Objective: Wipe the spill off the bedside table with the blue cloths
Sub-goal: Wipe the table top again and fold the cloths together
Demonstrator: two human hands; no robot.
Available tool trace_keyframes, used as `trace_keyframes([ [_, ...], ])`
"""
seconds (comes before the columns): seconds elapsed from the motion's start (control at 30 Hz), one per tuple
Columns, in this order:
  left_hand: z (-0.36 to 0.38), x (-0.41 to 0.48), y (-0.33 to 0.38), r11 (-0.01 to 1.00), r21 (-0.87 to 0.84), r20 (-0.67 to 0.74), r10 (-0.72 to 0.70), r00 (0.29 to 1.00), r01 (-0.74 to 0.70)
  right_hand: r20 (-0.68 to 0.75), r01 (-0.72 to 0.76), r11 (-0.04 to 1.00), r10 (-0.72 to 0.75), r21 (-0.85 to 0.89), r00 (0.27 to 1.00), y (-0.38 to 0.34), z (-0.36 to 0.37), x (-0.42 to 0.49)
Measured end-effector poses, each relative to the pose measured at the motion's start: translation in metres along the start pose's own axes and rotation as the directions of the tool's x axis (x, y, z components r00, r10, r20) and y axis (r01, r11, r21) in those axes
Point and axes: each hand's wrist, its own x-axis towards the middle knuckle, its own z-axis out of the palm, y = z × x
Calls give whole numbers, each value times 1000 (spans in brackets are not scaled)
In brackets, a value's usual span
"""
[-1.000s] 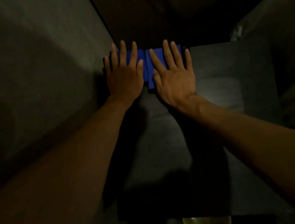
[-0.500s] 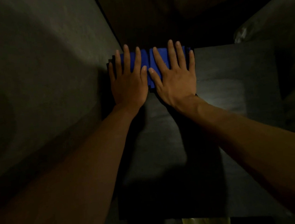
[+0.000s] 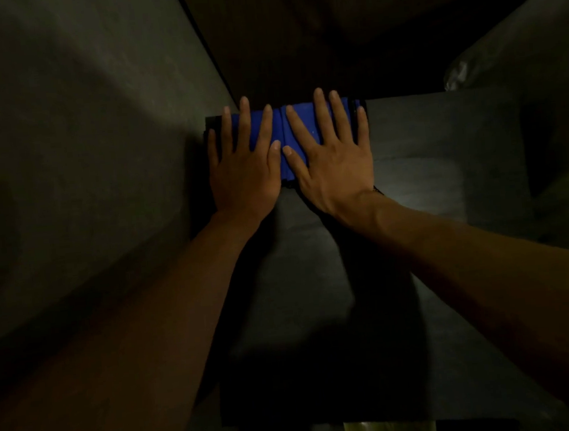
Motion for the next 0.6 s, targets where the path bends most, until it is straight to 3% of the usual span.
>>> trace_keyframes([
  [0.33,-5,3,0,1000,17,51,3,999,-3,86,7,1000,-6,-5,996,1,-11,-1],
  [0.47,-22,9,-6,992,-125,147,32,989,-13,133,27,999,-22,-34,991,4,-16,-12],
  [0.6,-41,-11,-2,992,-123,24,41,999,-37,123,40,999,-43,33,991,15,-17,-53],
])
